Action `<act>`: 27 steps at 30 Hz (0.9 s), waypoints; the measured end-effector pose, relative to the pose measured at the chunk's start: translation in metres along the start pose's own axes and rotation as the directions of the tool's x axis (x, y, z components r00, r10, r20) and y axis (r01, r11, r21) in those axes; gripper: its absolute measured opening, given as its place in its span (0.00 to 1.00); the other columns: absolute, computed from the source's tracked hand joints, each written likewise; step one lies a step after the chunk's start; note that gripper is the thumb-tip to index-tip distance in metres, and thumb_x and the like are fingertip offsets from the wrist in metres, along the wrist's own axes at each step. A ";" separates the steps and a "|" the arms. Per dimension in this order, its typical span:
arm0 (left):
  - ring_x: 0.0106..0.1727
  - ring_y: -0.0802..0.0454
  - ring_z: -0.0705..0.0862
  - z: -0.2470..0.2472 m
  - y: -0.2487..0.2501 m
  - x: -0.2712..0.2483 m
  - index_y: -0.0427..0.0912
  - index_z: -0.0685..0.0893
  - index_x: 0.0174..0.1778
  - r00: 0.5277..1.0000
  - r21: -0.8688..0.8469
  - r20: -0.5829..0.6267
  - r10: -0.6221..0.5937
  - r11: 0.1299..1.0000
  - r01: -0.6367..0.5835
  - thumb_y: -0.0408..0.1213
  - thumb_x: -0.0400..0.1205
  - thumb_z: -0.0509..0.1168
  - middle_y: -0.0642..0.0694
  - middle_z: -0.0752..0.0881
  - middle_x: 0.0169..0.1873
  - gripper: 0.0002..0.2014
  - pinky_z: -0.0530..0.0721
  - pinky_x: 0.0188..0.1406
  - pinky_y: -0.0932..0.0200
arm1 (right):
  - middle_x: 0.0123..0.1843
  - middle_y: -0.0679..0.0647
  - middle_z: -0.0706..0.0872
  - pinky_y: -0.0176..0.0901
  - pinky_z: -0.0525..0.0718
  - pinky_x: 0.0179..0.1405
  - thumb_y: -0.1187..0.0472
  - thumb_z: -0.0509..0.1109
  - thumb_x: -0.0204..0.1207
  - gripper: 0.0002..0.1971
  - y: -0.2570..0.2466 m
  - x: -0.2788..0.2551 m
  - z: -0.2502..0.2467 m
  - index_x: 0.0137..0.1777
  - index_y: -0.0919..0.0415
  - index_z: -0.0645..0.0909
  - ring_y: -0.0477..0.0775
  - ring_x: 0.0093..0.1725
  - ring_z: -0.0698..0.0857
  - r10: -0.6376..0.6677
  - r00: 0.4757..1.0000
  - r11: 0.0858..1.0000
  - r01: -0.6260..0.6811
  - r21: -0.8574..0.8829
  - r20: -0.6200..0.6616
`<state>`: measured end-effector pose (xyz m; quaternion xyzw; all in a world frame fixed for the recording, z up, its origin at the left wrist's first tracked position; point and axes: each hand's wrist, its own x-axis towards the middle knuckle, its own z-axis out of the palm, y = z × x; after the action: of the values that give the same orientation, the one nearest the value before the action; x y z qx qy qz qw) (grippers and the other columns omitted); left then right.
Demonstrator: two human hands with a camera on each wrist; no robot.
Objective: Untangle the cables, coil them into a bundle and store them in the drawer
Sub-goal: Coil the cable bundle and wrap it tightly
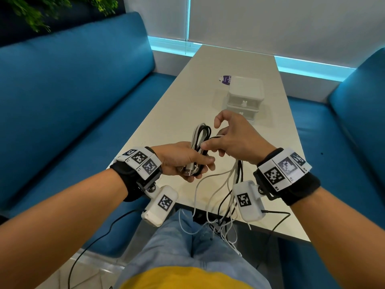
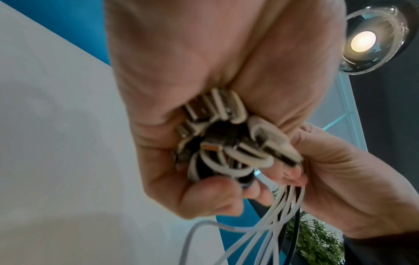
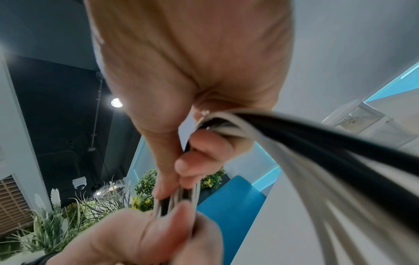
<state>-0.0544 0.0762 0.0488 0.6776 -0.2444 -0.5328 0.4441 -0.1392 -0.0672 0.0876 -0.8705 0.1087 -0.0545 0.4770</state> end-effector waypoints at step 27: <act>0.22 0.51 0.59 0.036 0.015 0.007 0.47 0.63 0.26 0.991 0.054 -0.118 0.059 0.997 -0.053 0.39 0.83 0.65 0.47 0.61 0.22 0.22 0.57 0.25 0.56 | 0.24 0.57 0.75 0.42 0.70 0.26 0.39 0.78 0.65 0.23 0.008 0.006 0.010 0.39 0.56 0.74 0.51 0.23 0.70 -0.059 0.901 0.988 0.115 0.105 -0.429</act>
<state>-0.0838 0.0511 0.0565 0.7121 -0.2499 -0.4721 0.4555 -0.1325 -0.0644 0.0749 -0.8094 0.1671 -0.2707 0.4937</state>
